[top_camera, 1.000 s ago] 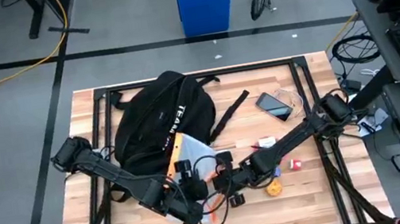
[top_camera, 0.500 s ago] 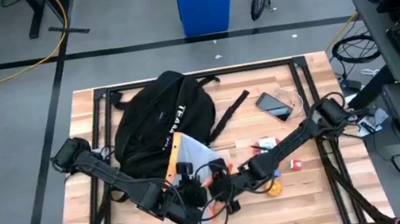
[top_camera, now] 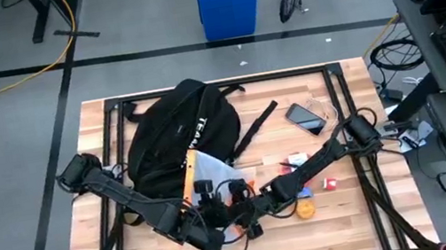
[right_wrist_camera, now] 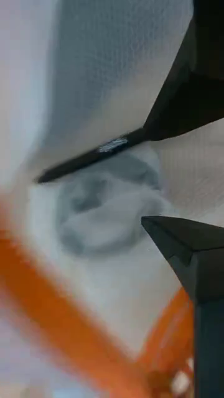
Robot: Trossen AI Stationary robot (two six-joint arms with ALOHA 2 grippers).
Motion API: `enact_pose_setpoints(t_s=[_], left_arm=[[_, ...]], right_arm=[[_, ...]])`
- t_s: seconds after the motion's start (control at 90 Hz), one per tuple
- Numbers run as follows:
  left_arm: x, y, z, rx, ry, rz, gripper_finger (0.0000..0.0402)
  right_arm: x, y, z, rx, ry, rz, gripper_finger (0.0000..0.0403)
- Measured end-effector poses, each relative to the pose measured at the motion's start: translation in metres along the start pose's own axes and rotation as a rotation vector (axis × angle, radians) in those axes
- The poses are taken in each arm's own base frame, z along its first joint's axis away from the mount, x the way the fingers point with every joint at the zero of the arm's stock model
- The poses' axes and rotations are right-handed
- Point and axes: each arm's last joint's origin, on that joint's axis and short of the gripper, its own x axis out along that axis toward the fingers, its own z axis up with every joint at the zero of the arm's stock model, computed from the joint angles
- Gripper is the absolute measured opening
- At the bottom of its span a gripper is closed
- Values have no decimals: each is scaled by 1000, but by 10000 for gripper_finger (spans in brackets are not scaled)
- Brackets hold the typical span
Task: Unpack backpack
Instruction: Remove the earphones from the orange zip bag
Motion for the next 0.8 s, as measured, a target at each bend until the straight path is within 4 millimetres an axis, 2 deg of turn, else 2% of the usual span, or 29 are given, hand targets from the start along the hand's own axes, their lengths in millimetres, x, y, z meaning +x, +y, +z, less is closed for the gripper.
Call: enact_pose_setpoints(t_s=[0.122, 0.244, 0.4, 0.622, 0.8], left_arm=[[-1, -1, -5, 27, 39, -9, 0], [-6, -7, -12, 66, 94, -56, 0], [-15, -13, -21, 87, 130, -30, 0], [-24, -24, -25, 228, 97, -11, 0], [-27, -27, -27, 258, 78, 9, 0]], right_arm=[[7, -2, -5, -3, 18, -6, 195], [8, -3, -6, -5, 25, -6, 195], [5, 0, -4, -2, 13, -1, 194], [5, 1, -2, -3, 0, 1, 194], [5, 3, 7, -9, -98, 4, 194]])
